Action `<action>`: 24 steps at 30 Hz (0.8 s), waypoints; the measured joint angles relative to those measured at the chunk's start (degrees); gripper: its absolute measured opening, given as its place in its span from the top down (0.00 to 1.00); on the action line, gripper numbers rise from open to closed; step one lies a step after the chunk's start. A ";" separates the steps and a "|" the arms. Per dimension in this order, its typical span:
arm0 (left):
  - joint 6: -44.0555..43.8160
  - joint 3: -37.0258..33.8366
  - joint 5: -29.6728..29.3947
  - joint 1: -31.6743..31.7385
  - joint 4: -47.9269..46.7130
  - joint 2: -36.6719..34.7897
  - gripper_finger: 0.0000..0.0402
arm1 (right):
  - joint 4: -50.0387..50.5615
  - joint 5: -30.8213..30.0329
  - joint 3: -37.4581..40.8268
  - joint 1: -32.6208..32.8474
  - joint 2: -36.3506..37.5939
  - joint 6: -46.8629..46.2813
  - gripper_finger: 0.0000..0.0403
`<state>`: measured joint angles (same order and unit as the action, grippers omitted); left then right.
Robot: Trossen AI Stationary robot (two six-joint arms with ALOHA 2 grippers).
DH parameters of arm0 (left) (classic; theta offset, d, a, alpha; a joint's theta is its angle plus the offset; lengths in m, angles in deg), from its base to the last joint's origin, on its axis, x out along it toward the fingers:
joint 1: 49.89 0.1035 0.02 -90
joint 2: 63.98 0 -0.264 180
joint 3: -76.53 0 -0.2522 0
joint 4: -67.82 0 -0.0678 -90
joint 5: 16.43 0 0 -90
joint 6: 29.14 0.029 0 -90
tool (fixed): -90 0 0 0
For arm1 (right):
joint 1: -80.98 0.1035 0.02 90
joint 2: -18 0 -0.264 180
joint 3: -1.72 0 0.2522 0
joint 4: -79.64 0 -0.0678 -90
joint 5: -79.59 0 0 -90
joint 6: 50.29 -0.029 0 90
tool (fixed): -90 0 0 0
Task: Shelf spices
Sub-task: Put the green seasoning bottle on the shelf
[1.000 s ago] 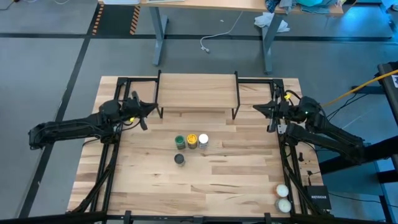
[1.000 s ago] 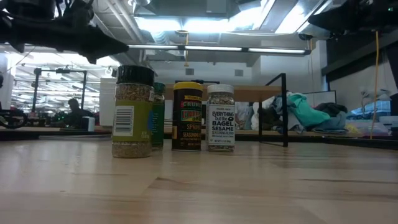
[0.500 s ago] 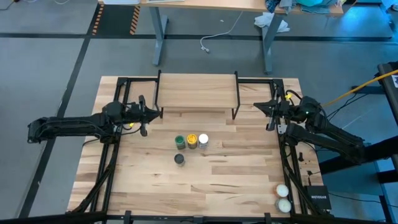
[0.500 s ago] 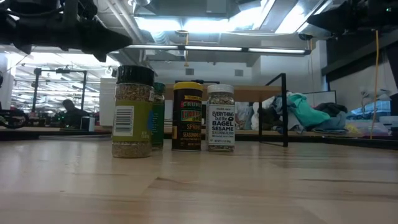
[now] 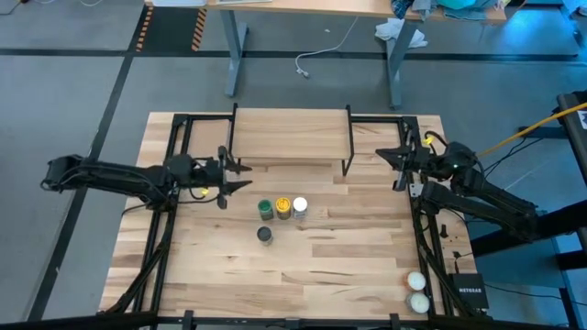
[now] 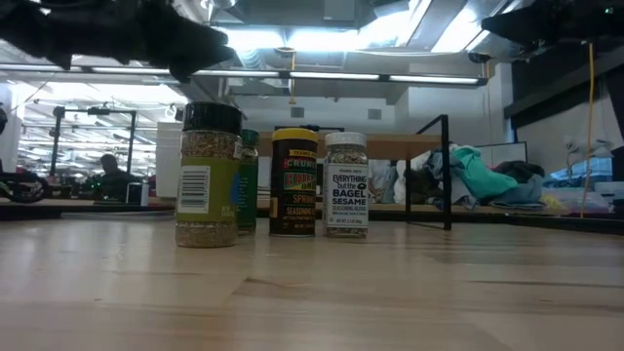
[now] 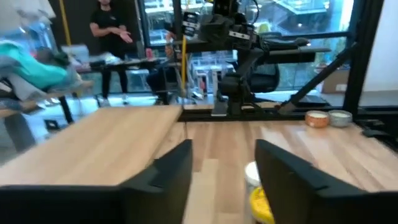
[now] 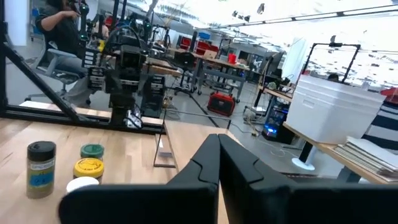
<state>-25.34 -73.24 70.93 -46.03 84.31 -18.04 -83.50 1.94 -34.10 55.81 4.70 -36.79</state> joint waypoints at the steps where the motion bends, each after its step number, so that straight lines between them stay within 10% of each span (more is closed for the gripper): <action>1: -1.05 1.09 -0.28 -0.84 -1.23 0.97 0.53 | 0.00 -0.94 -0.24 0.01 -0.01 -0.04 0.98; 14: -4.95 32.30 -10.70 -7.76 -51.88 13.47 0.44 | 0.59 -6.35 -3.56 0.02 -0.02 0.34 0.99; 24: -4.88 37.03 -0.87 -9.79 -55.17 23.68 0.37 | 0.08 -4.82 -3.56 0.02 -0.02 0.52 0.99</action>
<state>-30.22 -36.21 70.06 -55.82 29.13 5.64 -83.42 -2.88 -37.66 55.83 4.68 -36.27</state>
